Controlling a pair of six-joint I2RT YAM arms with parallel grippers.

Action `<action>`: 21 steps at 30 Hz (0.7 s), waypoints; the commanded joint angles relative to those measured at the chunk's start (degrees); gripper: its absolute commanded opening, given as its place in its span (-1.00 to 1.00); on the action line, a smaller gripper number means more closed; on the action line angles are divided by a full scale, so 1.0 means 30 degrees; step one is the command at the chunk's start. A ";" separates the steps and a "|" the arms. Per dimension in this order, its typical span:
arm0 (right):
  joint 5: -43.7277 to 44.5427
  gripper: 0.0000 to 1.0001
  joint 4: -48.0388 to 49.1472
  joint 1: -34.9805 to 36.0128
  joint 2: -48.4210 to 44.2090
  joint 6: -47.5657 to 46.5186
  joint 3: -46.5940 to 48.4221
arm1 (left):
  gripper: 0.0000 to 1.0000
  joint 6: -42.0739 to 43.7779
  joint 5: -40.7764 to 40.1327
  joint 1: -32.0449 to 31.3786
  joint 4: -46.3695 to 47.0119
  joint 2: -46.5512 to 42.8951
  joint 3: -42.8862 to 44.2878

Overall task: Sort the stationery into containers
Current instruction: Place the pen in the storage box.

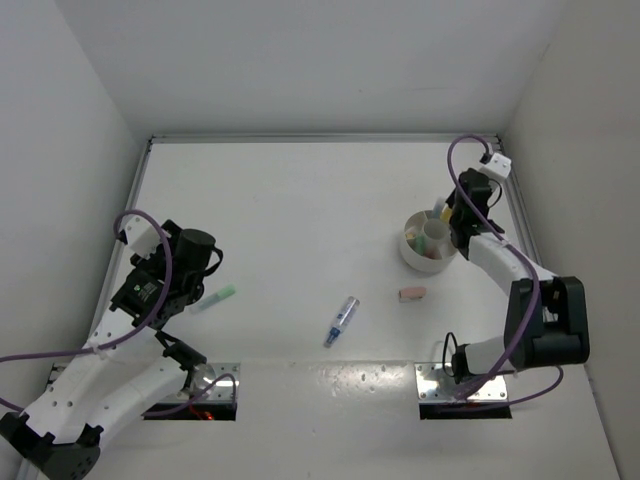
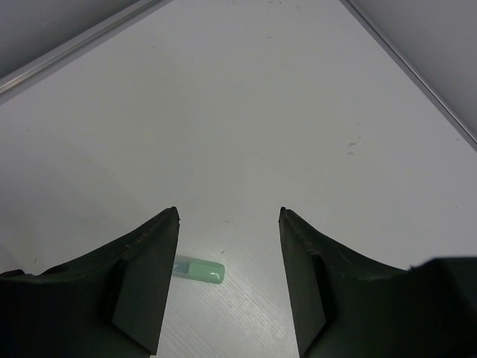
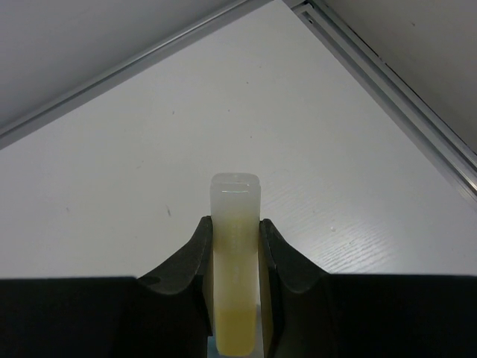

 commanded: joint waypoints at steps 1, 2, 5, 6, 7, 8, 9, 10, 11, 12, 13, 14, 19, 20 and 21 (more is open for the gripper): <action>0.0031 -1.00 0.1479 -0.0043 0.0279 -0.0252 -0.0140 | 0.23 0.0253 0.0000 0.0245 0.0345 -0.0157 -0.0041; -0.0143 -1.00 0.1653 -0.0043 0.0279 -0.0254 -0.0343 | 0.23 0.0253 0.0000 0.0245 0.0345 -0.0157 -0.0041; -0.0145 -1.00 0.1654 -0.0043 0.0511 -0.0254 -0.0519 | 0.23 0.0253 0.0000 0.0245 0.0345 -0.0157 -0.0041; -0.0377 -1.00 0.1654 -0.0043 0.0513 -0.0254 -0.0520 | 0.23 0.0253 0.0000 0.0245 0.0345 -0.0157 -0.0041; -0.0582 -1.00 0.1654 -0.0043 0.0513 -0.0254 -0.0520 | 0.23 0.0253 0.0000 0.0245 0.0345 -0.0157 -0.0041; -0.0584 -1.00 0.1654 -0.0043 0.0513 -0.0254 -0.0520 | 0.23 0.0253 0.0000 0.0245 0.0345 -0.0157 -0.0041; -0.0845 -0.94 0.1654 -0.0043 0.0513 -0.0254 -0.0695 | 0.23 0.0253 0.0000 0.0245 0.0345 -0.0331 -0.0041; -0.1080 -0.86 0.1654 -0.0043 0.0513 -0.0254 -0.0696 | 0.23 0.0253 0.0000 0.0245 0.0345 -0.0333 -0.0041; -0.1082 -0.76 0.1654 -0.0043 0.0513 -0.0254 -0.0696 | 0.23 0.0253 0.0000 0.0245 0.0345 -0.0333 -0.0041; -0.1372 -0.58 0.1654 -0.0043 0.0513 -0.0254 -0.0696 | 0.23 0.0253 0.0000 0.0245 0.0345 -0.0333 -0.0041; -0.1549 -0.53 0.1654 -0.0043 0.0513 -0.0254 -0.0696 | 0.23 0.0253 0.0000 0.0245 0.0345 -0.0333 -0.0041; -0.1551 -0.50 0.1654 -0.0043 0.0513 -0.0254 -0.0696 | 0.23 0.0253 0.0000 0.0245 0.0345 -0.0333 -0.0041; -0.1727 -0.31 0.1479 -0.0043 0.0308 -0.0254 -0.0872 | 0.23 0.0427 0.0000 0.0245 0.0345 -0.0333 -0.0041; -0.1727 -0.27 0.1479 -0.0043 0.0134 -0.0254 -0.0872 | 0.23 0.0428 0.0000 0.0245 0.0345 -0.0333 -0.0041; -0.1727 -0.16 0.1479 -0.0043 0.0132 -0.0254 -0.0872 | 0.23 0.0428 0.0000 0.0245 0.0345 -0.0333 -0.0041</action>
